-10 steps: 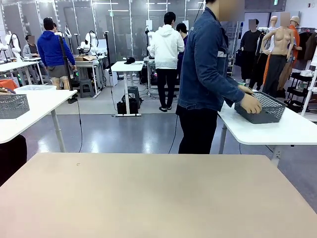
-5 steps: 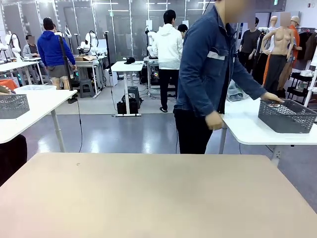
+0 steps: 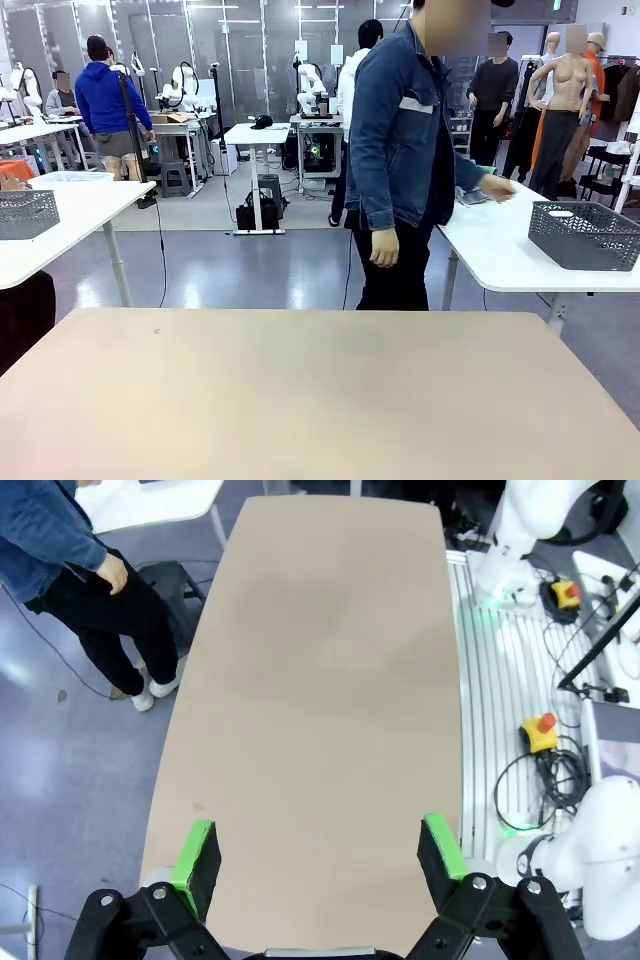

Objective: Fold the towels and place them in the basket.
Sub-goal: When a person lays out a Towel with hook on the table, fold it in half twice.

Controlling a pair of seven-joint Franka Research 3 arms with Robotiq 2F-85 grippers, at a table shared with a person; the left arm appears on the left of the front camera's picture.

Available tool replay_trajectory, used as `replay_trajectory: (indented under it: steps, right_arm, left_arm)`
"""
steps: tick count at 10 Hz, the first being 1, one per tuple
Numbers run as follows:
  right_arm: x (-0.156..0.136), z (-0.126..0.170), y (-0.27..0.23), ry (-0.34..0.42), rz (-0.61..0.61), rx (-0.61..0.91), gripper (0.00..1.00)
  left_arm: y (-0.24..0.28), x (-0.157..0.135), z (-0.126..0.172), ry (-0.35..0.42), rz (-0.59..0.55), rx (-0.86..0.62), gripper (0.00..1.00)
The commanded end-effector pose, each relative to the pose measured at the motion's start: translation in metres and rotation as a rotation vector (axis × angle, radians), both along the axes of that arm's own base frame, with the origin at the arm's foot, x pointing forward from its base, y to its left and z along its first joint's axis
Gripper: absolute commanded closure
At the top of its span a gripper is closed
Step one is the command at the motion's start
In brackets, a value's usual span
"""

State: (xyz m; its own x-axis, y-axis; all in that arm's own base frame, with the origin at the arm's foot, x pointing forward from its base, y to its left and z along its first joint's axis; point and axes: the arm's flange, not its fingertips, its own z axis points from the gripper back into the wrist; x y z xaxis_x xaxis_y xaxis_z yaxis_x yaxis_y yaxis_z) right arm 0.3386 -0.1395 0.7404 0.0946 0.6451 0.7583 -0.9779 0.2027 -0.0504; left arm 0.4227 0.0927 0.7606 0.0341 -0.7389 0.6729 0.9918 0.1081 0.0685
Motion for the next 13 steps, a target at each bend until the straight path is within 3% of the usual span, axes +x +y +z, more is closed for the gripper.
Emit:
replay_trajectory:
  steps: [1,13]
  right_arm:
    - [-0.0012,0.0002,0.0,-0.002,0.0,0.002,0.0]
    - [-0.0012,0.0002,0.0,-0.002,0.0,0.002,0.0]
  left_arm:
    - [-0.0011,-0.0012,-0.0003,-0.003,0.002,0.002,0.0]
    - [-0.0011,-0.0012,-0.0003,-0.003,0.002,0.002,0.0]
